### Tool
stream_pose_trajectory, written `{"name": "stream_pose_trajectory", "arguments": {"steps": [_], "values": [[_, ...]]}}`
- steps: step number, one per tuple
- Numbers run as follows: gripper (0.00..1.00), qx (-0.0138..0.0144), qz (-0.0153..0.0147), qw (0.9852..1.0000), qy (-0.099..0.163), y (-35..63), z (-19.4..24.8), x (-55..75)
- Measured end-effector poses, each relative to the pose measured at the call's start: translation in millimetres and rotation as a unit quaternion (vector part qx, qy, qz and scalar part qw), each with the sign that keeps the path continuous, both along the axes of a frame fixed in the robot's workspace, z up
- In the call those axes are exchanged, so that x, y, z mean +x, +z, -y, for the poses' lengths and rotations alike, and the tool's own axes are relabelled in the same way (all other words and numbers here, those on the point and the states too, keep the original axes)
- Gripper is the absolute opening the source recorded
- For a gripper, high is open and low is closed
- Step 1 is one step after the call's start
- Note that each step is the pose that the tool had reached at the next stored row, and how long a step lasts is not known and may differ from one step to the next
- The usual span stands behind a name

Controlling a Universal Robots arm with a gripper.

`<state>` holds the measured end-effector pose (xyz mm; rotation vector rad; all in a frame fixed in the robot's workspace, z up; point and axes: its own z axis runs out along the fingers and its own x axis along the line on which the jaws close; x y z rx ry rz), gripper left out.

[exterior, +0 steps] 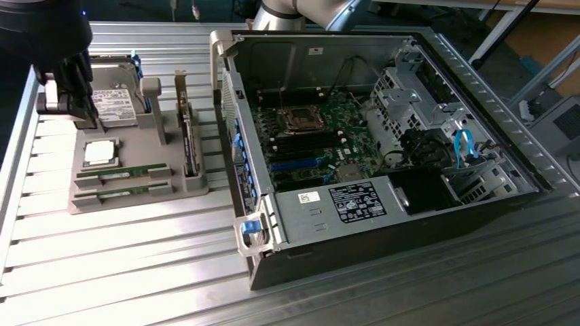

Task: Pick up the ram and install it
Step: 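Pick up the ram and move it above insertion slot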

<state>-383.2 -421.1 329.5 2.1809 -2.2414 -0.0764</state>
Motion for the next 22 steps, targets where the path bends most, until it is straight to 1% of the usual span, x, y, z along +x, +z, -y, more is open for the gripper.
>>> {"name": "stream_pose_trajectory", "arguments": {"steps": [2, 11, 14, 22], "values": [[0.24, 0.0000, 0.0000, 1.0000, 0.000, -5.7, 0.0, 0.0], [0.24, 0.0000, 0.0000, 1.0000, 0.000, -21.6, 0.0, 0.0], [0.24, 0.0000, -0.0001, 1.0000, 0.000, -31.5, 0.0, 0.0], [0.24, 0.0000, 0.0000, 1.0000, 0.000, -44.1, 0.0, 0.0]]}}
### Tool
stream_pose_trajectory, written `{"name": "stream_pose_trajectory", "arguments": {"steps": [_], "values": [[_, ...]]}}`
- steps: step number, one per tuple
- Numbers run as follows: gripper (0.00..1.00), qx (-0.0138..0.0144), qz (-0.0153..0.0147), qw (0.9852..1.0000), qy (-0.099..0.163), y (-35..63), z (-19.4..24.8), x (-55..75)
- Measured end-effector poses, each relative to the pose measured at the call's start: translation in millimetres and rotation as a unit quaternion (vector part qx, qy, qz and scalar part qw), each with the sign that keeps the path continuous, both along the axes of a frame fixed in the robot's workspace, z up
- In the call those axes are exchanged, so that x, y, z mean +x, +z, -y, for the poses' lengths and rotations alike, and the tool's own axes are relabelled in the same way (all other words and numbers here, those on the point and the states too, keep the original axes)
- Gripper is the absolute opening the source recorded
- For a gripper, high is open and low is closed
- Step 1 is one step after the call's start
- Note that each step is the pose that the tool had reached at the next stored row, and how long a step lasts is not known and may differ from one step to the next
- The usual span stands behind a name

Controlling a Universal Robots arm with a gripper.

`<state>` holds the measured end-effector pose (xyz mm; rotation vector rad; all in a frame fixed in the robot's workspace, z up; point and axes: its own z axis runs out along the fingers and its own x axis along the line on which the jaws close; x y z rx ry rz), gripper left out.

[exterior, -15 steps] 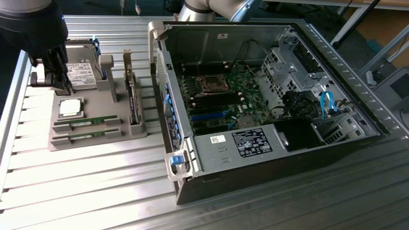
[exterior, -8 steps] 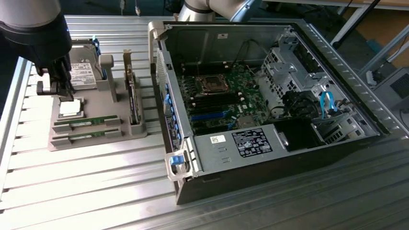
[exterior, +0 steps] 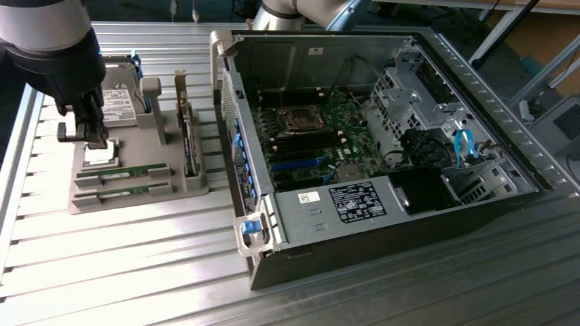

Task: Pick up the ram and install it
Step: 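Pick up the ram and move it above insertion slot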

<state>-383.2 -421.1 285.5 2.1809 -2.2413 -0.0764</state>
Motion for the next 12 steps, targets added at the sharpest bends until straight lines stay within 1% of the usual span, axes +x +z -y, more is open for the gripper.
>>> {"name": "stream_pose_trajectory", "arguments": {"steps": [4, 12], "values": [[0.24, 0.0000, 0.0001, 1.0000, 0.000, -7.6, 0.0, 0.0], [0.24, 0.0000, 0.0000, 1.0000, 0.000, -19.3, 0.0, 0.0]]}}
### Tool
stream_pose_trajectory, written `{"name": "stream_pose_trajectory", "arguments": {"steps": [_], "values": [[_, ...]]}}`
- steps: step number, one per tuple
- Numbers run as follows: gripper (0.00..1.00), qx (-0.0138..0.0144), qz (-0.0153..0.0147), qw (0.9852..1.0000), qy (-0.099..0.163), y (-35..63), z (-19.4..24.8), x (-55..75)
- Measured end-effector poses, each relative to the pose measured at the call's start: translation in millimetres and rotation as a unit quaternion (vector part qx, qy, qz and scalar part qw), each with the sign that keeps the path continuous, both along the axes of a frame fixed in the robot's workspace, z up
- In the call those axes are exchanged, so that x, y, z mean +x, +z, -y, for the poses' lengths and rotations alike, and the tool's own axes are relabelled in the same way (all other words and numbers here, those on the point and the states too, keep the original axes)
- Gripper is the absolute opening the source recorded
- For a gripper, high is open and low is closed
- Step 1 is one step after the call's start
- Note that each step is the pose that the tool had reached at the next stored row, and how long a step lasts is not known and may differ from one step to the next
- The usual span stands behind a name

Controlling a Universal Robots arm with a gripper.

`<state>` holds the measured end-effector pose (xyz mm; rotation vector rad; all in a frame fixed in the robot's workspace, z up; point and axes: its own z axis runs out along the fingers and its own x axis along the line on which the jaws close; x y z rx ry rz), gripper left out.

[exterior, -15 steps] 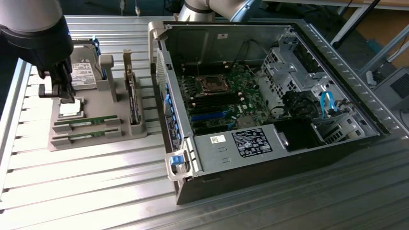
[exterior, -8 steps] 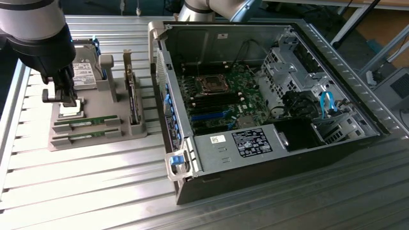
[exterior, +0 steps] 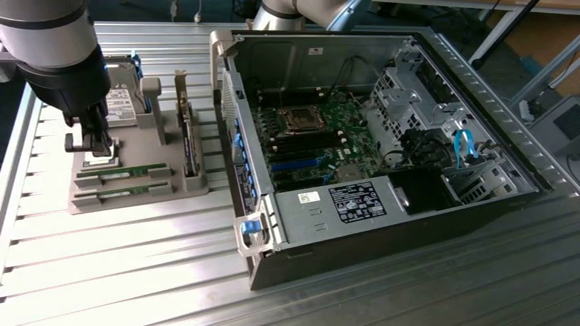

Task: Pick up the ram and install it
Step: 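Pick up the ram and move it above insertion slot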

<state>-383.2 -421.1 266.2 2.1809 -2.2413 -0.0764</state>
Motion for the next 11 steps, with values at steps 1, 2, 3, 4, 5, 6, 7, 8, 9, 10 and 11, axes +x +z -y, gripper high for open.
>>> {"name": "stream_pose_trajectory", "arguments": {"steps": [1, 2, 3, 4, 5, 6, 7, 8, 9, 10, 11], "values": [[0.24, 0.0000, 0.0000, 1.0000, 0.000, -1.3, 0.0, 0.0], [0.24, 0.0000, 0.0000, 1.0000, 0.000, -3.4, 0.0, 0.0], [0.24, 0.0000, 0.0000, 1.0000, 0.000, -4.4, 0.0, 0.0], [0.24, 0.0000, 0.0000, 1.0000, 0.000, -5.7, 0.0, 0.0], [0.24, 0.0000, 0.0000, 1.0000, 0.000, -7.1, 0.0, 0.0], [0.24, 0.0000, 0.0000, 1.0000, 0.000, -8.2, 0.0, 0.0], [0.24, 0.0000, 0.0000, 1.0000, 0.000, -9.5, 0.0, 0.0], [0.24, 0.0000, 0.0000, 1.0000, 0.000, -10.5, 0.0, 0.0], [0.24, 0.0000, 0.0001, 1.0000, 0.000, -11.5, 0.0, 0.0], [0.24, 0.0000, 0.0000, 1.0000, 0.000, -12.0, 0.0, 0.0], [0.24, 0.0000, -0.0001, 1.0000, 0.000, -11.9, 0.0, 0.0]]}}
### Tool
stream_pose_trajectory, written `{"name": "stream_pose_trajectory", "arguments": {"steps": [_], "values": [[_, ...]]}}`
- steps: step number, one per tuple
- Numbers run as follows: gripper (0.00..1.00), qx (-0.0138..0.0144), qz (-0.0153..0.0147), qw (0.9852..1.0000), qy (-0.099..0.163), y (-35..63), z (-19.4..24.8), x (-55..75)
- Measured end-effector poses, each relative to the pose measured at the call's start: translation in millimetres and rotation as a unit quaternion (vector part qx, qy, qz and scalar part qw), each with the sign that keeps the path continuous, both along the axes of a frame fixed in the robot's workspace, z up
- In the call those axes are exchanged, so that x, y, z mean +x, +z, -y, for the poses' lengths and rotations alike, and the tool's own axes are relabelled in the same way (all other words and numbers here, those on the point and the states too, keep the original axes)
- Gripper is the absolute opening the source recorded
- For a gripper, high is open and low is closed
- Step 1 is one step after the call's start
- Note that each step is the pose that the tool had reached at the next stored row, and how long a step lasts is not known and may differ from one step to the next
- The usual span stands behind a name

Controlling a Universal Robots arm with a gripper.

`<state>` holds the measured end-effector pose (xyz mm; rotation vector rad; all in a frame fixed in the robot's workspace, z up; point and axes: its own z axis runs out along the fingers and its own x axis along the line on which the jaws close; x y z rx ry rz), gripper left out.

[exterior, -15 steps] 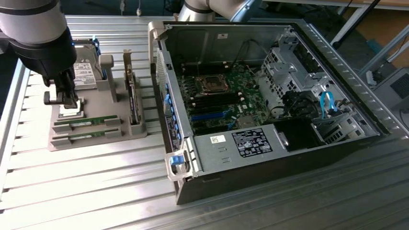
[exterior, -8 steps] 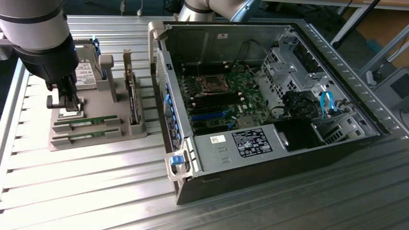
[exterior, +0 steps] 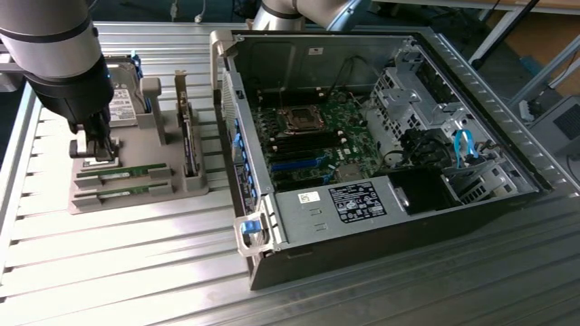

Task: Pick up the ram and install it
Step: 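Pick up the ram and move it above insertion slot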

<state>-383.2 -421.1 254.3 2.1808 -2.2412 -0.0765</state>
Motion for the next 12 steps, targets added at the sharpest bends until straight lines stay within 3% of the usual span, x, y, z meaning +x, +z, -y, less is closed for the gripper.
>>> {"name": "stream_pose_trajectory", "arguments": {"steps": [4, 12], "values": [[0.24, 0.0001, 0.0001, 1.0000, 0.000, -0.2, 0.3, -0.1], [0.24, 0.0004, 0.0001, 1.0000, 0.000, -0.1, 11.8, 0.0]]}}
